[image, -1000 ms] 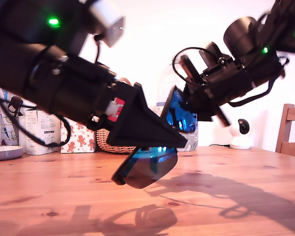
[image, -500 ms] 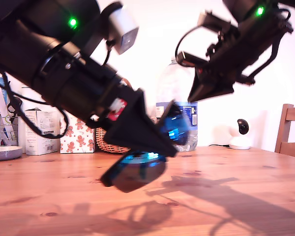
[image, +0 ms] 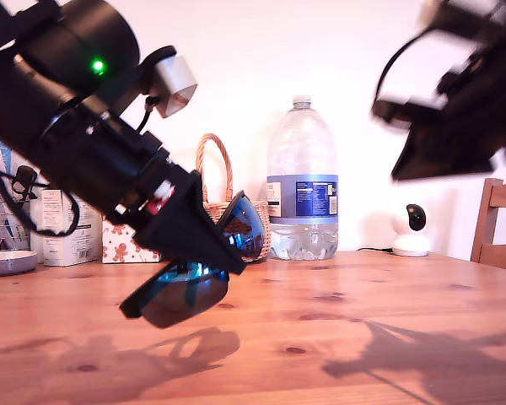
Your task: Pick up the sunglasses and close them, then place them back on the table
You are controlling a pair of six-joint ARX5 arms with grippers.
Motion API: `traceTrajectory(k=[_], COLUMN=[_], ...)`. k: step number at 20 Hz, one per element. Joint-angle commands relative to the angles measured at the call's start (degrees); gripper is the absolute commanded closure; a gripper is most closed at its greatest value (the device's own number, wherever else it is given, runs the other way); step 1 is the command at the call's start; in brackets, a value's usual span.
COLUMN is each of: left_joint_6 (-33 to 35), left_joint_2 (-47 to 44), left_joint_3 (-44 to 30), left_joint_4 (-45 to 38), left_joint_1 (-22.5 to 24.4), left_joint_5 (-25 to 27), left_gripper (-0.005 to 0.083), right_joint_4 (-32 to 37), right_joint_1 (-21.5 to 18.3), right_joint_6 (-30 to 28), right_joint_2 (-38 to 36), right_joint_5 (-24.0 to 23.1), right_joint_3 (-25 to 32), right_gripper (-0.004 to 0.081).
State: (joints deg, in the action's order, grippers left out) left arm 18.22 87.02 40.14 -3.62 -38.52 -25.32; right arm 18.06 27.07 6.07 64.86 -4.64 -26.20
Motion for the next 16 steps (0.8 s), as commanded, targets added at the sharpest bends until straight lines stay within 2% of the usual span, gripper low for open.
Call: traceTrajectory(k=[1, 3, 6, 7, 9, 12, 16], left_joint_6=[0.26, 0.28, 1.11, 1.38, 1.42, 1.88, 1.97], left_joint_2=[-0.02, 0.0, 0.44, 0.81, 1.97, 2.67, 2.67], left_joint_3=[3.19, 5.95, 8.81, 9.57, 10.99, 11.63, 11.67], left_joint_4=[1.86, 5.14, 8.52, 9.44, 11.06, 11.74, 11.74], left_joint_1=[0.17, 0.17, 0.2, 0.33, 0.39, 0.37, 0.44], left_joint_5=[0.35, 0.31, 0.26, 0.24, 0.11, -0.24, -0.33], left_gripper=[0.0792, 0.0792, 0.0792, 0.0792, 0.0792, 0.0792, 0.0792], right_joint_4=[0.72, 0.5, 0.44, 0.11, -3.67, -8.96, -9.73], right_joint_1=[2.8, 6.91, 14.12, 15.63, 16.28, 12.28, -0.5], right_joint_6=[0.13, 0.11, -0.46, -1.73, -4.35, -7.76, -8.09], right_joint_2=[-3.3, -7.39, -12.33, -13.51, -15.58, -18.29, -20.2], right_joint_5=[-2.67, -6.21, -16.33, -18.21, -17.68, -10.08, -2.25], right_joint_3=[2.12, 4.13, 5.42, 5.57, 5.57, 5.6, 5.62], right_gripper=[0.0783, 0.0783, 0.0783, 0.0783, 0.0783, 0.0783, 0.0783])
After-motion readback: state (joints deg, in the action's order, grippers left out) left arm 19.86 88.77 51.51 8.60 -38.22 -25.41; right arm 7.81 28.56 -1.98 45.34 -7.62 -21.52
